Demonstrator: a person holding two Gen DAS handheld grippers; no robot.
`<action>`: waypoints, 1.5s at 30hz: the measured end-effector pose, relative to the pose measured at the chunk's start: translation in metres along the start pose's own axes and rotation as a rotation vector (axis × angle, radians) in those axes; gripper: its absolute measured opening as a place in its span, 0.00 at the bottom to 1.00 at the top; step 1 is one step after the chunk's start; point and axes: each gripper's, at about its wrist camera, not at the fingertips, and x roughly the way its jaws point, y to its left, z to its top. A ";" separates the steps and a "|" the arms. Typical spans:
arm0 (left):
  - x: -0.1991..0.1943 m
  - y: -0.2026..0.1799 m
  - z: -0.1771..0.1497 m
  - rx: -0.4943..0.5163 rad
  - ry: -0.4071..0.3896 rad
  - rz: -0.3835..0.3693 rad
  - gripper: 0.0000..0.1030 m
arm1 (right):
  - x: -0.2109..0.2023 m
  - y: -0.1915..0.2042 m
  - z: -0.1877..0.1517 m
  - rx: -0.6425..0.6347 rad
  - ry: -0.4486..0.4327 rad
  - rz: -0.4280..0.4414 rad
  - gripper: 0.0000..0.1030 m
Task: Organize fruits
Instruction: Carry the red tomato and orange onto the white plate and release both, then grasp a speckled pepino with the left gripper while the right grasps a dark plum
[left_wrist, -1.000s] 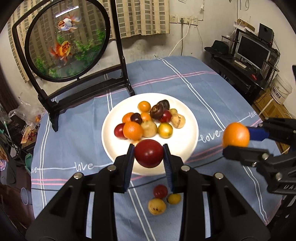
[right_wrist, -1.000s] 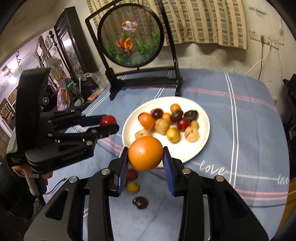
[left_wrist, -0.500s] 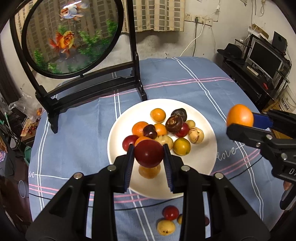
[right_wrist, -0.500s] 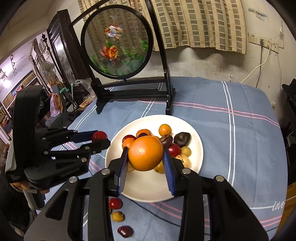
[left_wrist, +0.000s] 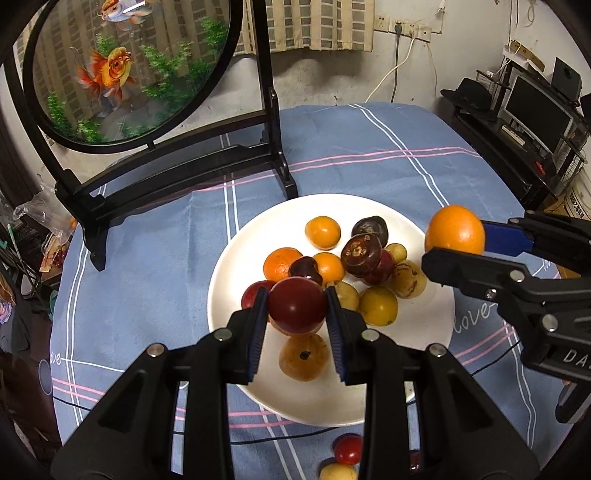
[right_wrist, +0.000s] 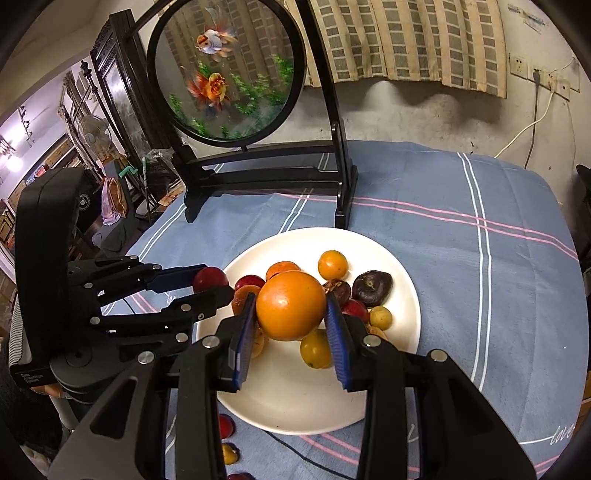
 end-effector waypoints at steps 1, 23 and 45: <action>0.002 0.000 0.001 0.001 0.002 -0.001 0.30 | 0.002 -0.001 0.001 0.002 0.003 0.000 0.35; 0.030 -0.007 0.008 0.051 0.030 0.050 0.55 | 0.042 -0.004 0.018 -0.033 0.067 -0.052 0.51; -0.048 -0.001 -0.009 0.025 -0.082 0.071 0.65 | -0.069 0.008 -0.010 0.003 -0.073 -0.077 0.69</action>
